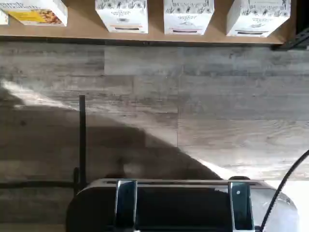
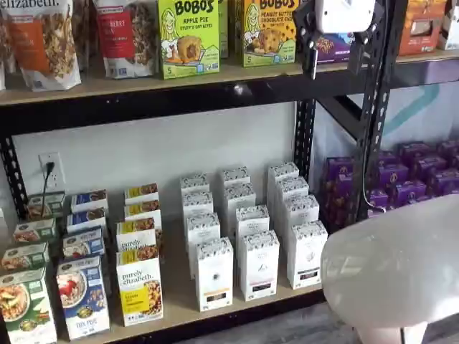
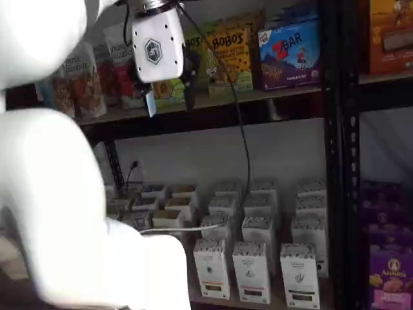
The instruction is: Pick up the white box with a green strip in the middle, on the bottom shelf, the sixth box from the left
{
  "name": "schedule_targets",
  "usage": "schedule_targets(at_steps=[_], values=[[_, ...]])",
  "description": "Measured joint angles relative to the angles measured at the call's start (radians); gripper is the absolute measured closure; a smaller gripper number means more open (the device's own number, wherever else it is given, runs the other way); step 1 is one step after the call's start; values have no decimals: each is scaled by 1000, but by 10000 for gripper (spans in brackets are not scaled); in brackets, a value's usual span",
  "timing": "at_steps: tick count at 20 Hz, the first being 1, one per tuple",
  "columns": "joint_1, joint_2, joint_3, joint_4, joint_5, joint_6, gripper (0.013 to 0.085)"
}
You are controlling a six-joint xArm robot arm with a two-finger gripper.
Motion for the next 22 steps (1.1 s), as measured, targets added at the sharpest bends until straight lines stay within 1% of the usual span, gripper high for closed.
schedule_targets(at_steps=[3,6,8,12,16,18,22], values=[[9,-14,15,-16,-28,4,130],[18,-12,28,-21,-40,12,130],[36,-11,48,-39,-58,25,130],[26,-9,112,-46,-127,17,130],[29,-5,206,-71,-229,20,130],[22,7,258,-78,-289,17,130],[9,44,367,-93,-434,13,130]])
